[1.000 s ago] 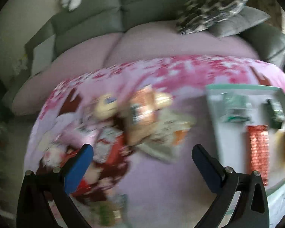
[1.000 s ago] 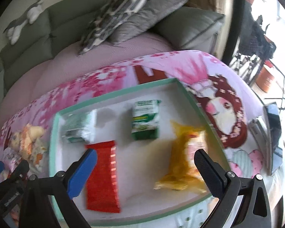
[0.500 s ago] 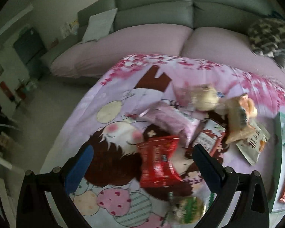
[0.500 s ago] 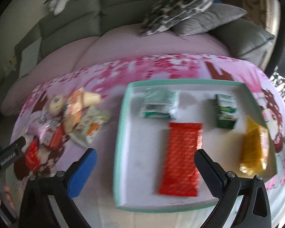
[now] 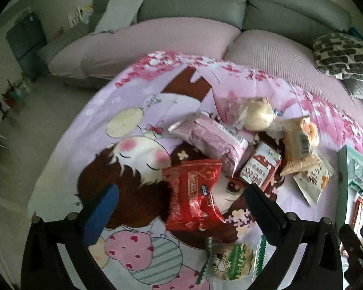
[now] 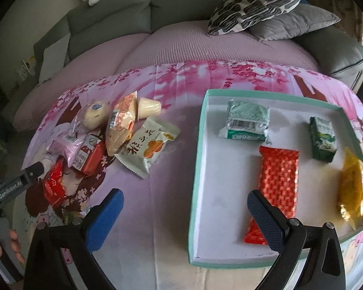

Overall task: Organize snacks
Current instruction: 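Move both tools back over the snack pile, then grasp the red Kisses chocolate bag with the left tool while the right tool grasps the green round cracker pack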

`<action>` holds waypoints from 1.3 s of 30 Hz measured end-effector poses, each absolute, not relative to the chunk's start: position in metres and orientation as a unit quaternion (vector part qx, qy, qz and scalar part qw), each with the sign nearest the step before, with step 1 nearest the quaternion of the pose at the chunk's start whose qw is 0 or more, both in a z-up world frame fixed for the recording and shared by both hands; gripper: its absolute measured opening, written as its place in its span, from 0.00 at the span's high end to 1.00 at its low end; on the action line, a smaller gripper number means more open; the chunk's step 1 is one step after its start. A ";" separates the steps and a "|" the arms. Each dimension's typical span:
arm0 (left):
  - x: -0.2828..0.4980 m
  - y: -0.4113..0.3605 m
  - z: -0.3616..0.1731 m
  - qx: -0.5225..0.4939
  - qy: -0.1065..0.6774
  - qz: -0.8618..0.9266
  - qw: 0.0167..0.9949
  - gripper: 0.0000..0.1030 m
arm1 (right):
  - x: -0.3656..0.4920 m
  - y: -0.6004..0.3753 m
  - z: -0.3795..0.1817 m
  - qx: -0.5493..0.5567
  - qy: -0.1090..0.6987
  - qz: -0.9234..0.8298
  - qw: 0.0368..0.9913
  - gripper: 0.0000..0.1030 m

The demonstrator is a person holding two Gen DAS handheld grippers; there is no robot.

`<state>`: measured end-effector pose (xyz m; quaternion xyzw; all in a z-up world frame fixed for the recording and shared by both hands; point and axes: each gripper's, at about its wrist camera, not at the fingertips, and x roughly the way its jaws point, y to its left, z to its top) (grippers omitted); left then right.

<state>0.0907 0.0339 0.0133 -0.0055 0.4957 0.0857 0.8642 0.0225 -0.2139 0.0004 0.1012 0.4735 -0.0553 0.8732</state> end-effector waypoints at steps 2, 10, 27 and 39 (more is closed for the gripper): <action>0.092 0.037 0.009 -0.009 0.504 0.087 0.859 0.00 | 0.024 -0.206 -0.002 0.092 0.476 -0.050 0.873 0.00; 0.085 0.052 -0.002 -0.005 0.531 0.076 0.844 0.00 | 0.027 -0.163 -0.010 0.056 0.485 -0.005 0.873 0.00; 0.076 0.095 -0.013 -0.005 0.554 0.049 0.831 0.00 | 0.025 -0.070 -0.036 0.005 0.516 0.062 0.854 0.00; 0.081 0.112 -0.016 -0.034 0.551 0.062 0.831 0.00 | 0.025 -0.040 -0.061 -0.045 0.525 0.068 0.847 0.00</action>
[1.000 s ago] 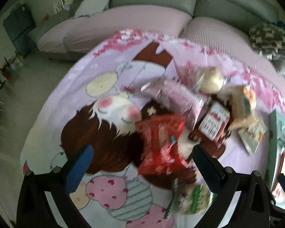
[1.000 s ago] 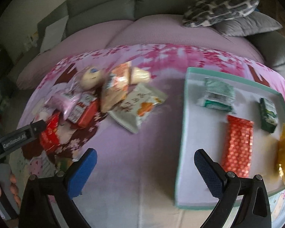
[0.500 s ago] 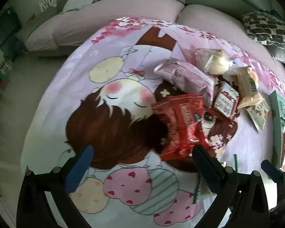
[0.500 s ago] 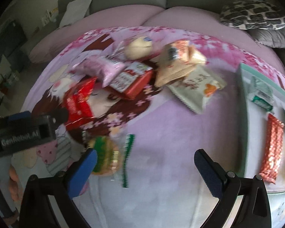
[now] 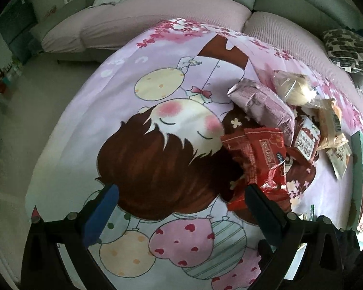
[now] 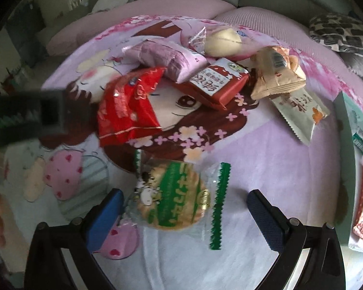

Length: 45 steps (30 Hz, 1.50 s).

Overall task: Organize snacks
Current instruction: 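Grasp the red Kisses chocolate bag with the left tool while the right tool grasps the green round cracker pack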

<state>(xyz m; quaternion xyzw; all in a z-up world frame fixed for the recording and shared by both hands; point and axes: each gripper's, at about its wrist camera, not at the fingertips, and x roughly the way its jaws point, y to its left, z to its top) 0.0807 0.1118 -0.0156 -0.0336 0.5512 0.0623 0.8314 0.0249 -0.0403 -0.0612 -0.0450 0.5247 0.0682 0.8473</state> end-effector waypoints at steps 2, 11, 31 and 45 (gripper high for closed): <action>0.082 0.109 -0.015 -0.034 0.549 0.057 0.833 0.00 | 0.026 -0.045 -0.061 -0.044 0.523 0.059 0.849 0.00; 0.092 0.093 -0.009 -0.069 0.540 0.016 0.839 0.00 | 0.029 -0.086 -0.060 -0.019 0.524 0.013 0.851 0.00; 0.113 0.069 -0.032 -0.121 0.557 -0.016 0.822 0.47 | 0.046 -0.107 -0.050 -0.014 0.503 0.007 0.864 0.29; 0.106 0.064 -0.011 -0.110 0.530 -0.021 0.840 0.55 | 0.045 -0.111 -0.039 0.002 0.486 0.026 0.874 0.44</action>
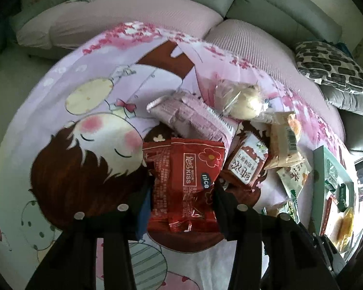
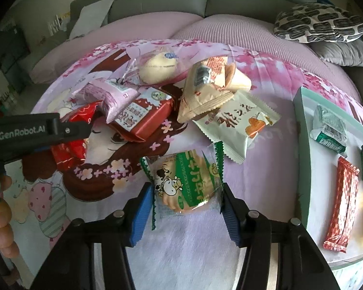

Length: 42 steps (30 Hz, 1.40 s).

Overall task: Organize snacks
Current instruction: 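Grasp the red Kisses chocolate bag with the left tool while the right tool grasps the green round cracker pack, then carry the chocolate bag with the left tool while the right tool carries the cracker pack over the tray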

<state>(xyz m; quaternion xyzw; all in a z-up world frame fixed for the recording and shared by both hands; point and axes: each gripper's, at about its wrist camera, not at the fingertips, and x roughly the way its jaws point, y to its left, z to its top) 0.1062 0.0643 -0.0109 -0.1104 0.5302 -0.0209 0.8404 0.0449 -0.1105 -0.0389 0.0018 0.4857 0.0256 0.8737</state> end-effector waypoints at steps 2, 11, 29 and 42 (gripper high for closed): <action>0.104 0.066 -0.003 -0.111 0.520 -0.017 0.847 0.55 | 0.043 -0.112 -0.034 0.005 0.480 0.027 0.877 0.44; 0.089 0.063 0.031 -0.111 0.477 -0.014 0.872 0.55 | 0.029 -0.127 -0.004 0.032 0.445 0.029 0.894 0.44; 0.078 -0.038 0.047 -0.065 0.462 -0.109 0.878 0.55 | 0.013 -0.239 0.030 0.140 0.403 -0.071 0.902 0.44; 0.054 -0.147 0.034 0.009 0.479 -0.214 0.851 0.55 | -0.018 -0.352 0.037 0.224 0.375 -0.194 0.879 0.44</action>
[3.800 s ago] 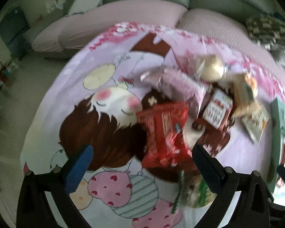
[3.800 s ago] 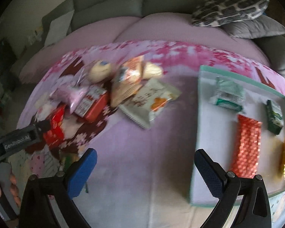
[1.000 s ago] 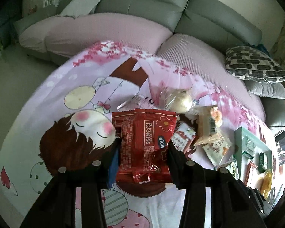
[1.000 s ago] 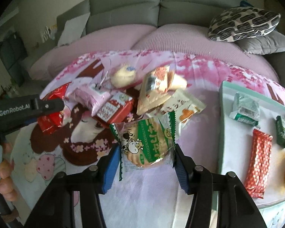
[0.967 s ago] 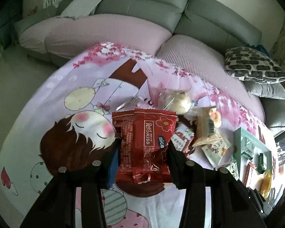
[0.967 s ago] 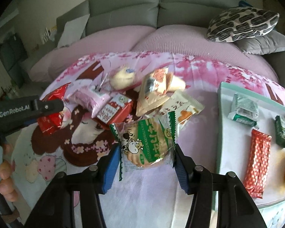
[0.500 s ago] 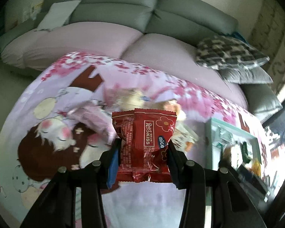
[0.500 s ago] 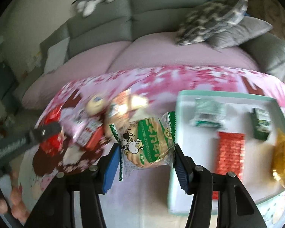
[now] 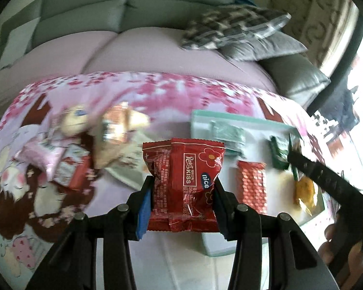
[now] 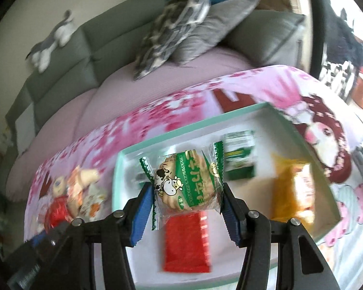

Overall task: Organize snacks
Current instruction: 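Carry the chocolate bag with the left tool while the right tool carries the cracker pack over the tray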

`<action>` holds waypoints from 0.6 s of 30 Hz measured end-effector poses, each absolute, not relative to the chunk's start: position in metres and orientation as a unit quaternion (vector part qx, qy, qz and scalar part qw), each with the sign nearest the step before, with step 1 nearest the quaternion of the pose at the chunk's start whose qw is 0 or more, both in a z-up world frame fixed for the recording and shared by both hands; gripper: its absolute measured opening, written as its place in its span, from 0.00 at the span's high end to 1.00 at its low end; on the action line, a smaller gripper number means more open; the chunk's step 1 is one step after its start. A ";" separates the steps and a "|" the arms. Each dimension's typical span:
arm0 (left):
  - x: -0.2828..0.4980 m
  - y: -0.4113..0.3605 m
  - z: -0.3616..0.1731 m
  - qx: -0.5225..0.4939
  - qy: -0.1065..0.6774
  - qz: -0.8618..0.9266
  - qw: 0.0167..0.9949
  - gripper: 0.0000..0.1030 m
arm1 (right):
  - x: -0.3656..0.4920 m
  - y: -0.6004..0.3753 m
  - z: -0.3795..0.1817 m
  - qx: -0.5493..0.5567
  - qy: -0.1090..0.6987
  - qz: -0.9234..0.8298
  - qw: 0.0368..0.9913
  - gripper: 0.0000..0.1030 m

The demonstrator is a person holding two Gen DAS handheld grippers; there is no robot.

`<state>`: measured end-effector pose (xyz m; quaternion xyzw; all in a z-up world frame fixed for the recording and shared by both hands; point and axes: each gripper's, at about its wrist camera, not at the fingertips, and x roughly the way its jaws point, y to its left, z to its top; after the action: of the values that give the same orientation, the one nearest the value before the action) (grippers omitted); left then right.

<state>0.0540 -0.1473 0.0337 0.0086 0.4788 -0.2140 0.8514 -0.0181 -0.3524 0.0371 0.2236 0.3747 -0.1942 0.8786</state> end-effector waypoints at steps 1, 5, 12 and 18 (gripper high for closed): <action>0.052 -0.153 0.033 0.011 0.480 -0.220 0.849 0.55 | -0.022 -0.360 0.038 0.229 0.371 -0.202 0.877 0.44; 0.049 -0.179 0.028 0.025 0.481 -0.242 0.842 0.54 | -0.028 -0.374 0.041 0.239 0.362 -0.213 0.875 0.44; 0.050 -0.218 0.016 0.072 0.474 -0.246 0.842 0.54 | -0.017 -0.377 0.042 0.225 0.354 -0.204 0.885 0.44; 0.052 -0.243 0.005 0.103 0.461 -0.250 0.845 0.54 | 0.003 -0.379 0.031 0.211 0.356 -0.190 0.890 0.44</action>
<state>0.0519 -0.2426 0.0055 0.1027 0.4612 -0.2495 0.8452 0.0033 -0.3786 0.0315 0.2111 0.3564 -0.1902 0.8901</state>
